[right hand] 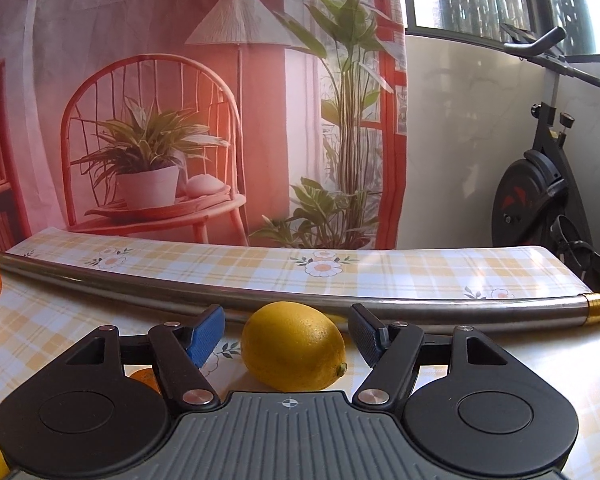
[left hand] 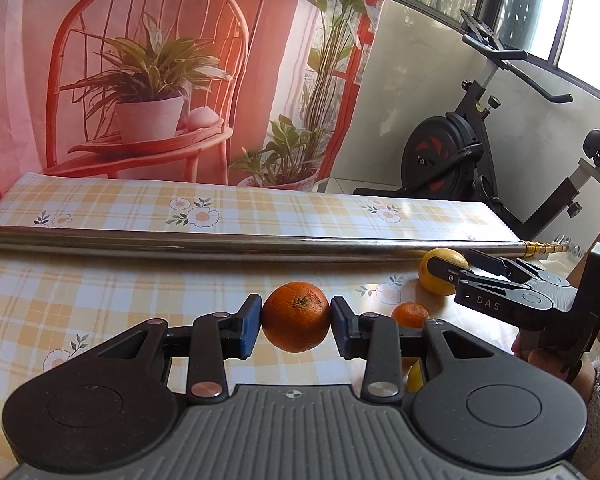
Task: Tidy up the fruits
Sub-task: 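Grasp a tangerine with the left tool while the right tool grasps a lemon, then carry the tangerine and lemon over the white plate with both tools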
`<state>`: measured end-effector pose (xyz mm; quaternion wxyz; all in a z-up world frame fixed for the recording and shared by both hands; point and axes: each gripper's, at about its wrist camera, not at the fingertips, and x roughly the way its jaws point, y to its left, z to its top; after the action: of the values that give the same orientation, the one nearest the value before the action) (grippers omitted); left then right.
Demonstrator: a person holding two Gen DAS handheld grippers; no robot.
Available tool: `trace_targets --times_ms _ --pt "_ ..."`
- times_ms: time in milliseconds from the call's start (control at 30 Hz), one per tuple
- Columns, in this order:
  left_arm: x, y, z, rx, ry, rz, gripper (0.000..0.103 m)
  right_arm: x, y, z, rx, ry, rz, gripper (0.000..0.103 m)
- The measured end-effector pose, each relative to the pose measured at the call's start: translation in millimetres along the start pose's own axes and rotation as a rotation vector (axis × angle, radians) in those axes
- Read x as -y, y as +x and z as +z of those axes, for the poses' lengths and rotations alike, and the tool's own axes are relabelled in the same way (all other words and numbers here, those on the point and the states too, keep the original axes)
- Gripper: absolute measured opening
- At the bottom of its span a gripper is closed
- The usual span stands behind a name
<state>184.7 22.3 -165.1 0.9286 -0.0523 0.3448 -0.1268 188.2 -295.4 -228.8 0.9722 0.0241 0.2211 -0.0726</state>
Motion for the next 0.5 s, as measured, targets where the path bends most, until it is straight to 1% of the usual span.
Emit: trace_targets --times_ms 133,267,500 --pt "-3 0 -2 -0.002 -0.021 0.01 0.039 0 8 -1 -0.012 0.013 -0.015 0.065" --pt "-4 0 -2 -0.004 -0.036 0.016 0.039 0 20 -2 -0.074 0.013 -0.033 0.063" --pt "-3 -5 -6 -0.007 -0.028 0.006 0.04 8 20 -4 -0.095 0.071 -0.01 0.058"
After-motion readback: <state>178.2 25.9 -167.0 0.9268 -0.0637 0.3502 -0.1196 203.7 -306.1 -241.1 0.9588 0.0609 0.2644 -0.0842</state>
